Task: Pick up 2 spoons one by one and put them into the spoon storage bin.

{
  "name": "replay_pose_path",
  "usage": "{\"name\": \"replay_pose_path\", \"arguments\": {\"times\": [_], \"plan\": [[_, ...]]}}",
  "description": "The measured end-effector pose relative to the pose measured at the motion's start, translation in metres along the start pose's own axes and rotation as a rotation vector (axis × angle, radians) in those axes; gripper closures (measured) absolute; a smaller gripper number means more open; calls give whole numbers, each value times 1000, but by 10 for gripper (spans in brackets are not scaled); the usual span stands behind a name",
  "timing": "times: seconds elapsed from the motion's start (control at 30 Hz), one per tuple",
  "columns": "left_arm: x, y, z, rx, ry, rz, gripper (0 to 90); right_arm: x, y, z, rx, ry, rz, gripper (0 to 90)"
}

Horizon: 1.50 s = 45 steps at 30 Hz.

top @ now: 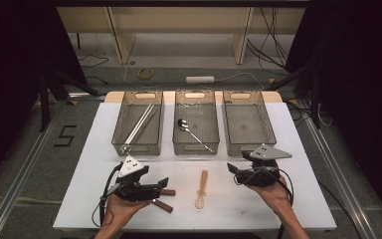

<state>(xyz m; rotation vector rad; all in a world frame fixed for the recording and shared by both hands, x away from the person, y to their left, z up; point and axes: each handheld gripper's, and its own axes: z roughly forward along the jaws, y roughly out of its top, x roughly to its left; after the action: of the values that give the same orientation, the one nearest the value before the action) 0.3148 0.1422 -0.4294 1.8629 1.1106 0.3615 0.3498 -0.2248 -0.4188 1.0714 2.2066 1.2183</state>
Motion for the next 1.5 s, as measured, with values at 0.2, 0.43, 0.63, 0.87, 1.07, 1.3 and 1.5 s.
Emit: {"name": "replay_pose_path", "arguments": {"times": [0.2, 0.43, 0.63, 0.87, 1.07, 1.3, 1.5], "plan": [[-4, 2, 7, 22, -5, -1, 186, 1, -6, -7, -12, -10, 3, 316], [-10, 5, 14, 45, -3, -5, 183, 1, -12, -14, -19, -18, 7, 314], [-16, 8, 21, 59, -16, -1, 178, -1, -17, -20, -39, -13, 34, 311], [-17, 10, 31, 97, -33, -4, 172, -4, -25, -23, -38, -5, 56, 306], [-20, 13, 37, 116, -34, -3, 172, -4, -27, -26, -37, -7, 60, 305], [-25, 15, 44, 139, -40, 12, 172, -2, -28, -26, -34, -7, 59, 306], [-29, 17, 49, 143, -38, 15, 173, 0, -29, -27, -34, -5, 58, 306]]}}
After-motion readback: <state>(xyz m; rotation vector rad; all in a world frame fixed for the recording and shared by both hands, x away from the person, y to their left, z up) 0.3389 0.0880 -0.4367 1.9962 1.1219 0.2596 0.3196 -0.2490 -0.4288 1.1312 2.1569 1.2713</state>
